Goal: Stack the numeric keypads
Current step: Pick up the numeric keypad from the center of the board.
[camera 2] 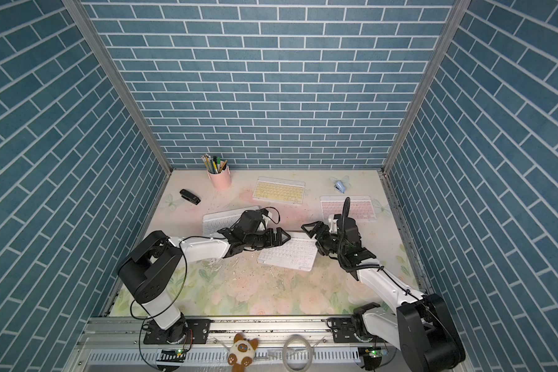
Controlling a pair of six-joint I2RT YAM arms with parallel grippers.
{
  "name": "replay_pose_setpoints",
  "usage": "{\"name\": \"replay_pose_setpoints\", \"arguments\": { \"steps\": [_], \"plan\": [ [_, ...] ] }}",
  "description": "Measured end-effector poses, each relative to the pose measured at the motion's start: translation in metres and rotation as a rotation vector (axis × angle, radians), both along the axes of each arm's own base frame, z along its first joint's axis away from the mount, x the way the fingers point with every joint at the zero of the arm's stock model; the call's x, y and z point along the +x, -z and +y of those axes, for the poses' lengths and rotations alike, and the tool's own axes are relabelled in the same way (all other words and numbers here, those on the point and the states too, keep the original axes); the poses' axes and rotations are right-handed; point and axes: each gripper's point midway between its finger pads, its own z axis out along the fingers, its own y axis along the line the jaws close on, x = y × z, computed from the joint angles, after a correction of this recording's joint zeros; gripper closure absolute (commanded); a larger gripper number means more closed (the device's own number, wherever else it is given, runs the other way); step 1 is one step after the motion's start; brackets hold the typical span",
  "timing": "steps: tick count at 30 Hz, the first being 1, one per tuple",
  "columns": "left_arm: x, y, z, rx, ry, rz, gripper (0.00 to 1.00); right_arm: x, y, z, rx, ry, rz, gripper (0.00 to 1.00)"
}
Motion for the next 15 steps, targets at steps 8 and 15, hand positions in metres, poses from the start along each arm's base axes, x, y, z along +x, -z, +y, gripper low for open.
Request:
{"name": "replay_pose_setpoints", "arguments": {
  "steps": [8, 15],
  "plan": [
    [0.0, 0.0, 0.0, 0.001, 0.0, 0.001, 0.01, -0.01, 0.019, -0.007, -0.069, -0.019, 0.052, 0.69],
    [-0.002, -0.013, 0.0, -0.017, 0.0, 0.003, 0.0, -0.014, 0.017, -0.016, -0.13, -0.051, 0.045, 0.98]
  ]
}}
